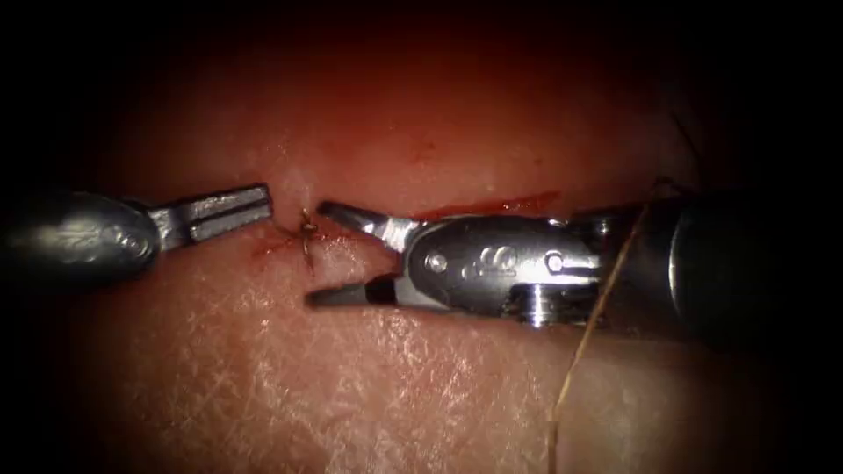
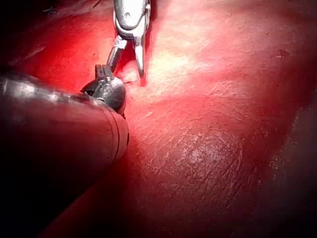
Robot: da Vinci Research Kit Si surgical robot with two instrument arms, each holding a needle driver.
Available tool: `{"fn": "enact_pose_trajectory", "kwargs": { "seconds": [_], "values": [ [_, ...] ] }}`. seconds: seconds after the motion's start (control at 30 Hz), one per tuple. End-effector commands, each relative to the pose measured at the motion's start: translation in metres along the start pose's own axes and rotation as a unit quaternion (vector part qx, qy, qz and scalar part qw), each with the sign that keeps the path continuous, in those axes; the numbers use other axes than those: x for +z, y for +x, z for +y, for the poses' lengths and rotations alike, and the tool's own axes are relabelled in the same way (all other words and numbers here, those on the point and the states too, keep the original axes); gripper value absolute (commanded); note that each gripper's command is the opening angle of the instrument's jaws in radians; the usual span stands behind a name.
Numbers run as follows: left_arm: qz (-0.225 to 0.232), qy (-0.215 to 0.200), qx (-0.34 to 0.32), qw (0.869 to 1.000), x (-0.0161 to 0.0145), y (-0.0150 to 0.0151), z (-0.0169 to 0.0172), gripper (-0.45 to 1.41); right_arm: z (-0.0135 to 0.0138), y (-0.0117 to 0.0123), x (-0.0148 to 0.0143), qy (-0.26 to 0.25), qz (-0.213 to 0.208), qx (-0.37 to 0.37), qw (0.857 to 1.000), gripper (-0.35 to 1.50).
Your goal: Wound Closure
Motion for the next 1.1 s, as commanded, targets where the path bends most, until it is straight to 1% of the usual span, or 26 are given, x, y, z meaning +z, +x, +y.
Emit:
{"fn": "enact_pose_trajectory", "kwargs": {
  "seconds": [0.03, 0.1, 0.13, 0.4, 0.63, 1.1],
  "values": [
    [0.002, -0.001, 0.000, 1.000, 0.0008, -0.0002, 0.0004, -0.45, -0.0002, 0.0001, 0.0016, 0.000, 0.000, -0.002, 1.000, 1.10],
    [0.003, -0.002, 0.000, 1.000, 0.0009, -0.0001, 0.0005, -0.45, 0.0000, 0.0002, 0.0023, -0.001, -0.004, 0.002, 1.000, 1.10],
    [0.003, -0.002, -0.001, 1.000, 0.0009, 0.0000, 0.0006, -0.45, 0.0002, 0.0004, 0.0031, -0.004, -0.006, 0.006, 1.000, 1.10],
    [0.005, -0.003, -0.004, 1.000, 0.0007, 0.0007, 0.0006, -0.45, 0.0003, 0.0005, 0.0051, -0.007, -0.015, 0.010, 1.000, 1.10],
    [0.008, -0.001, -0.007, 1.000, 0.0004, 0.0013, 0.0004, -0.45, 0.0003, 0.0006, 0.0063, -0.006, -0.014, 0.010, 1.000, 1.10],
    [0.009, -0.001, -0.007, 1.000, 0.0004, 0.0014, 0.0005, -0.45, 0.0002, 0.0012, 0.0078, 0.000, -0.010, 0.009, 1.000, 1.08]
  ]
}}
